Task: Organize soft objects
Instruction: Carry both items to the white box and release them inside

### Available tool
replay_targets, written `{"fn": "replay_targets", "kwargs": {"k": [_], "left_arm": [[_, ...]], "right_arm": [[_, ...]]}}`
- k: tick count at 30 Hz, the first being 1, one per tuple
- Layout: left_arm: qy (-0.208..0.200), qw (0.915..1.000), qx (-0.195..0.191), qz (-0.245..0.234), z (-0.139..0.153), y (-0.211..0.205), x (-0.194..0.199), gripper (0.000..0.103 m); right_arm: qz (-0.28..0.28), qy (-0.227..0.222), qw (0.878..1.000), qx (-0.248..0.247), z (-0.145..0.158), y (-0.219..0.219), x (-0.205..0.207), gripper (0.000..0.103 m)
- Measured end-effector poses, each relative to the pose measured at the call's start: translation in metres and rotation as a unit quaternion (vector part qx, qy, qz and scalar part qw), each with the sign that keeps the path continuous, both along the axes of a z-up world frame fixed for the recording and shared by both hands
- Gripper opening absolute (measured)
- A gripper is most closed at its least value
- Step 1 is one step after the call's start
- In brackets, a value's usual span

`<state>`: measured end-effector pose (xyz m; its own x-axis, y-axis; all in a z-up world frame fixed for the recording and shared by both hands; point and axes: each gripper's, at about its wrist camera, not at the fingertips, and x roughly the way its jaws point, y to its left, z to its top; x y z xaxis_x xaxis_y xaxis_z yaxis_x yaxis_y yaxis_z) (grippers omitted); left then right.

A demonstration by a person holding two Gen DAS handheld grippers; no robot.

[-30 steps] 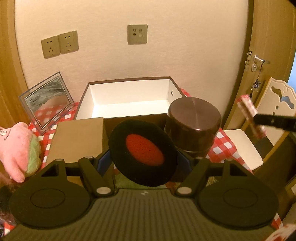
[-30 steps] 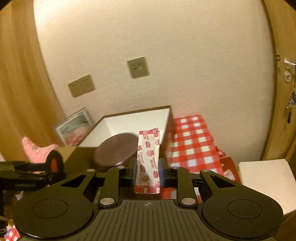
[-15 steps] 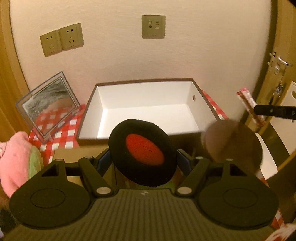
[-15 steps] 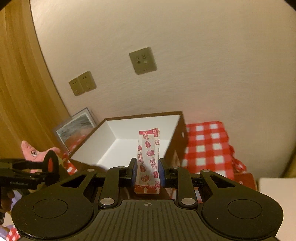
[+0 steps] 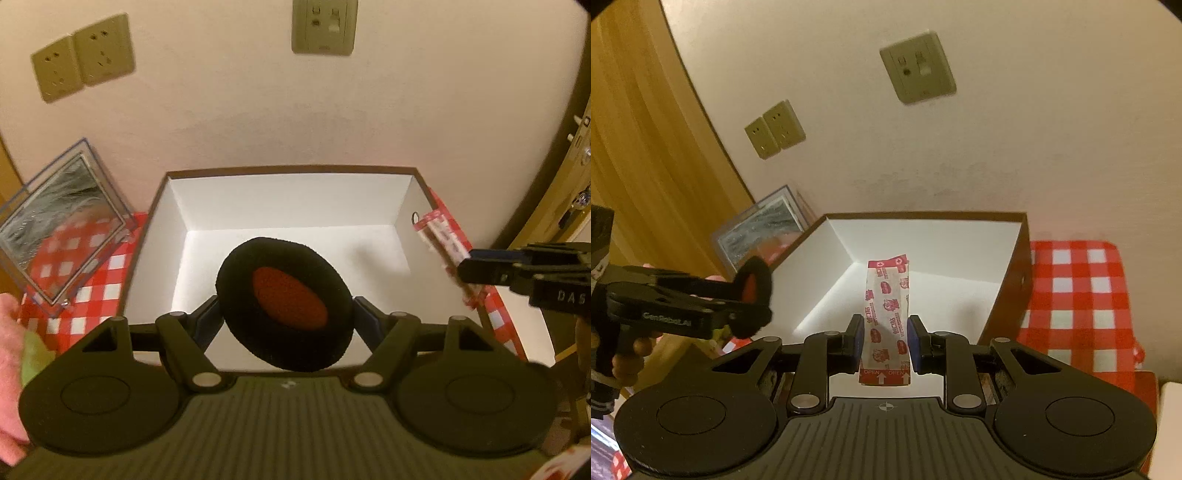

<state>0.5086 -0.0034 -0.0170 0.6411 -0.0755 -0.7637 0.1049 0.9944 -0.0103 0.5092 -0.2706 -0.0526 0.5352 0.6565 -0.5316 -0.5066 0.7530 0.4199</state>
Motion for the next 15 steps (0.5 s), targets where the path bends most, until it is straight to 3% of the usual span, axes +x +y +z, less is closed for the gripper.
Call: {"fn": "replay_targets", "kwargs": {"k": [4,6,7,8,15], "left_arm": [[0.015,0.9999,-0.004,-0.003,-0.01,-0.003,0.023,0.076],[0.018,0.9998,-0.004,-0.004,-0.014,-0.004,0.031,0.079],[0.019,0.9998,-0.004,-0.004,-0.016,-0.004,0.035,0.079],[0.019,0.9998,-0.002,-0.003,-0.017,-0.003,0.038,0.079],[0.024,0.9997,0.007,-0.002,-0.025,0.001,0.041,0.079]], "right_arm": [[-0.004,0.013,1.0,0.004,-0.009,0.004,0.015,0.027],[-0.015,0.021,1.0,0.005,-0.012,0.005,0.022,0.046],[-0.021,0.021,1.0,0.007,-0.012,0.006,0.023,0.067],[-0.028,0.017,0.999,0.012,-0.012,0.005,0.023,0.073],[-0.04,0.019,0.999,0.006,-0.01,0.002,0.022,0.073]]}}
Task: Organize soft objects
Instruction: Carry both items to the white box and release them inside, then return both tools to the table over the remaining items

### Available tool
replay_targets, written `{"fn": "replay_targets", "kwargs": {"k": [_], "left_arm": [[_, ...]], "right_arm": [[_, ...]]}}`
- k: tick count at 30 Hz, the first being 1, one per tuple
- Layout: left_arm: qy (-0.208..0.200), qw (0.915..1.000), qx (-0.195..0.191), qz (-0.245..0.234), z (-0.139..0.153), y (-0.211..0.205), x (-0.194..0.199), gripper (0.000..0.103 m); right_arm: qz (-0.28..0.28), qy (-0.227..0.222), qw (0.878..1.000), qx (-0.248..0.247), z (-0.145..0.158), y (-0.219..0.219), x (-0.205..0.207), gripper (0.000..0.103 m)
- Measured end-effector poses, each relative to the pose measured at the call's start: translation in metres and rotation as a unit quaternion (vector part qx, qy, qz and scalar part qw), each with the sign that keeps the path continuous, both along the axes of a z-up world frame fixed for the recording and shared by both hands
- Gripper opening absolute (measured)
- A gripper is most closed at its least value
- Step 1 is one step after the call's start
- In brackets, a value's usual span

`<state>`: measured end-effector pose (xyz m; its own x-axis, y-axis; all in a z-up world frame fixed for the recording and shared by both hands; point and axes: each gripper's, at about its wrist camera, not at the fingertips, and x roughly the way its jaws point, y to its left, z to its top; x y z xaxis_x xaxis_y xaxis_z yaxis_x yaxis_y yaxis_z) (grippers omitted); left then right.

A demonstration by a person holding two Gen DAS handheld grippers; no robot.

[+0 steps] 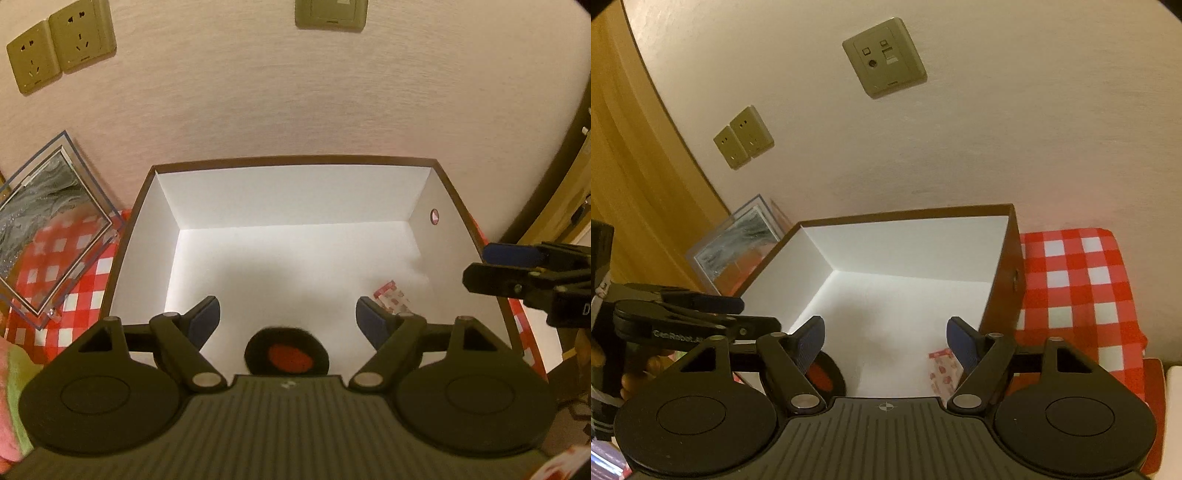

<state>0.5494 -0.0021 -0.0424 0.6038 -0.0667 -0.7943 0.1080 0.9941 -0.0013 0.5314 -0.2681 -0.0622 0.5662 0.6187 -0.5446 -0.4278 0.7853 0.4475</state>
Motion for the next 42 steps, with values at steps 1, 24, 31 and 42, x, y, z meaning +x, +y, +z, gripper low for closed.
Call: {"fn": "replay_targets", "kwargs": {"k": [1,24,31,42], "left_arm": [[0.001,1.0,-0.003,0.0,0.0,0.002,-0.002,0.079],[-0.066,0.9964,-0.051,-0.015,0.074,0.026,-0.119,0.079],[-0.088,0.9937,-0.065,-0.024,0.093,0.034,-0.181,0.079],[-0.093,0.9932,-0.068,-0.017,0.094,0.048,-0.263,0.079]], "right_arm": [[-0.003,0.0,1.0,-0.001,0.0,-0.002,-0.001,0.073],[-0.075,-0.06,0.993,0.07,0.071,-0.082,-0.121,0.073],[-0.085,-0.077,0.99,0.077,0.08,-0.095,-0.176,0.073],[-0.081,-0.087,0.991,0.068,0.089,-0.088,-0.252,0.073]]}}
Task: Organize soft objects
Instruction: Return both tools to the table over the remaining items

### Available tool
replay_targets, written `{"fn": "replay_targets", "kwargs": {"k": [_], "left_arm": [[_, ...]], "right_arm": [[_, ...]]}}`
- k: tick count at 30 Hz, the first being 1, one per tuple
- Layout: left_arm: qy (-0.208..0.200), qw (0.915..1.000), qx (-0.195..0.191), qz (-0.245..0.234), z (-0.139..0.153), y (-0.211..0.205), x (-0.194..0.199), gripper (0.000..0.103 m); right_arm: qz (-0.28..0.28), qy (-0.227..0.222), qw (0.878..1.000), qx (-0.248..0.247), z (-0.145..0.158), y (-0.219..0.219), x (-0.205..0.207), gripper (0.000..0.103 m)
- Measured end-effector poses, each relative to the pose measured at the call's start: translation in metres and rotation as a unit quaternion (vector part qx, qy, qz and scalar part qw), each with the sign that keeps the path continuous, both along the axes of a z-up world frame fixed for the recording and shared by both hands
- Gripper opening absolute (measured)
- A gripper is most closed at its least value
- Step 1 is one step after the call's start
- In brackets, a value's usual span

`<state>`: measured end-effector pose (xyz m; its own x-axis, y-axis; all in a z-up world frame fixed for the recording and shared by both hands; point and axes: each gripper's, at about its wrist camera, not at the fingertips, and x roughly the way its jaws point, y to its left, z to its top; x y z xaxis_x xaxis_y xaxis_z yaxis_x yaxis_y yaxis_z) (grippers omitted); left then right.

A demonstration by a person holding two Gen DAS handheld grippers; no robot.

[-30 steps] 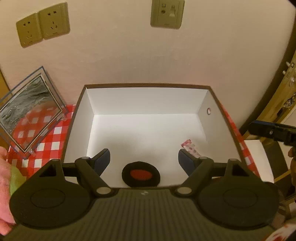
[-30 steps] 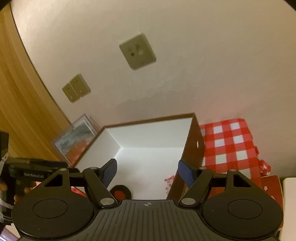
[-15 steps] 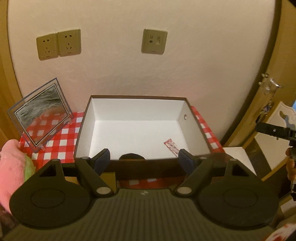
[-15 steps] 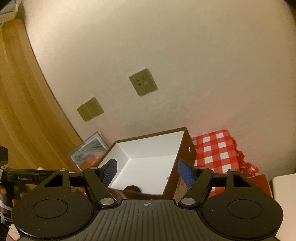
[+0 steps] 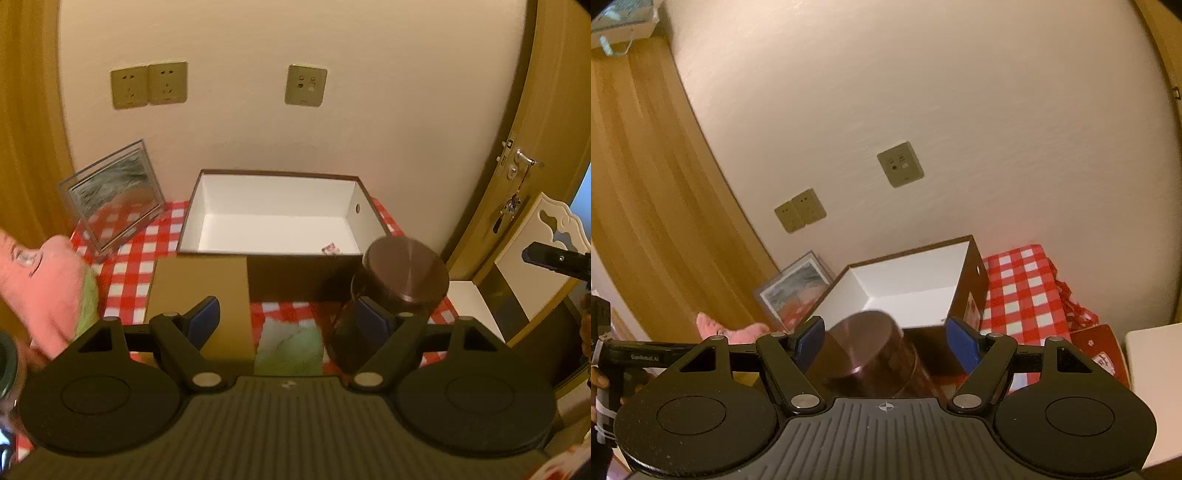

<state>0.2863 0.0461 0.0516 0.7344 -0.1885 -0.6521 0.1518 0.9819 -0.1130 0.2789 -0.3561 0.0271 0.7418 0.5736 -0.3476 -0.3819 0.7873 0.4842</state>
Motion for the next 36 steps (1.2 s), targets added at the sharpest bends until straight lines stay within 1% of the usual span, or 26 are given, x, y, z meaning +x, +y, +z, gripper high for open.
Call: {"fn": "replay_targets", "kwargs": {"k": [6,11,21,29,36], "left_arm": [[0.008,0.9998,-0.002,0.019,-0.01,0.01,-0.037,0.079],[0.021,0.9993,-0.009,0.03,-0.021,0.015,-0.064,0.079],[0.045,0.9977,0.001,0.051,-0.041,0.021,-0.099,0.079],[0.072,0.9952,0.011,0.065,-0.061,0.025,-0.119,0.079],[0.094,0.9925,0.024,0.074,-0.083,0.027,-0.132,0.079]], "right_arm": [[0.002,0.013,1.0,-0.007,-0.006,0.009,-0.032,0.073],[0.003,0.028,1.0,-0.012,-0.013,0.015,-0.05,0.073],[0.003,0.062,0.997,-0.041,-0.031,0.029,-0.074,0.073],[0.014,0.109,0.991,-0.073,-0.062,0.038,-0.094,0.073],[0.03,0.153,0.978,-0.139,-0.103,0.046,-0.108,0.073]]}}
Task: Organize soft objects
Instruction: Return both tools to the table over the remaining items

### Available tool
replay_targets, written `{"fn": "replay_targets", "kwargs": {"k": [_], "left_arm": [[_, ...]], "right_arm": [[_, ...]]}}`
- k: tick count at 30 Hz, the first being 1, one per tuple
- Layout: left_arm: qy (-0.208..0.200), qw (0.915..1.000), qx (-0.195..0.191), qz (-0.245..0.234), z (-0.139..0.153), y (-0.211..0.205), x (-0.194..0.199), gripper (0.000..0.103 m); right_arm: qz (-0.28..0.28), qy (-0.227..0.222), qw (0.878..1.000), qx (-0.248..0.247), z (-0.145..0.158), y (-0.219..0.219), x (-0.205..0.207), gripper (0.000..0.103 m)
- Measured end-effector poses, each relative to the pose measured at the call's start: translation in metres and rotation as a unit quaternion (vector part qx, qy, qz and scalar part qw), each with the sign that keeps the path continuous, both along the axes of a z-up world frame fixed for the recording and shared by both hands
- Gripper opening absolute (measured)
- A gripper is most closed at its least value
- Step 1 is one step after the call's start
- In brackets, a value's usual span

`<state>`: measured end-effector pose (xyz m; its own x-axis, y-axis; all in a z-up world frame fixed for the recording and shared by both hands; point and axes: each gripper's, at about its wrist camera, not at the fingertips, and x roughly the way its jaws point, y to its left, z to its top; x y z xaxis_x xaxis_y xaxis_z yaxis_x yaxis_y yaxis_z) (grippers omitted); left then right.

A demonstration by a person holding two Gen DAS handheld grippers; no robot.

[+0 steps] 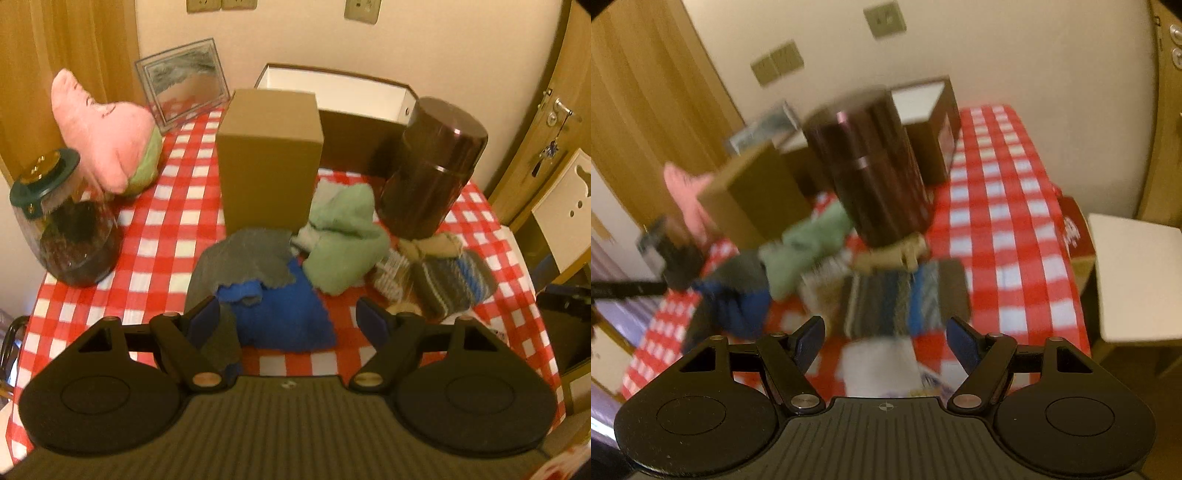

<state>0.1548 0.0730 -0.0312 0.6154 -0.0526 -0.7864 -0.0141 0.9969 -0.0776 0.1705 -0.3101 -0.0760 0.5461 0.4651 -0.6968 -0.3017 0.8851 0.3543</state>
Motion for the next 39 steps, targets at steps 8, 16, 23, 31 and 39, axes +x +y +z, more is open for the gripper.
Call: {"fn": "replay_targets", "kwargs": {"k": [8,16,23,31,39], "left_arm": [[0.023,0.9996,0.014,0.007,-0.02,0.004,-0.006,0.079],[0.04,0.999,0.017,0.008,-0.035,0.001,-0.006,0.079],[0.051,0.9985,0.019,0.007,-0.043,-0.001,-0.009,0.079],[0.061,0.998,0.018,0.005,-0.05,-0.005,-0.01,0.079],[0.066,0.9977,0.014,0.002,-0.054,-0.007,-0.009,0.079]], "right_arm": [[0.045,0.019,0.996,-0.078,-0.041,0.007,-0.008,0.073],[0.116,0.006,0.983,-0.143,-0.07,0.02,-0.005,0.073],[0.147,-0.004,0.974,-0.171,-0.085,0.029,0.0,0.072],[0.147,0.0,0.975,-0.165,-0.082,0.035,-0.009,0.052],[0.132,-0.001,0.977,-0.167,-0.08,0.048,-0.025,0.052]]}}
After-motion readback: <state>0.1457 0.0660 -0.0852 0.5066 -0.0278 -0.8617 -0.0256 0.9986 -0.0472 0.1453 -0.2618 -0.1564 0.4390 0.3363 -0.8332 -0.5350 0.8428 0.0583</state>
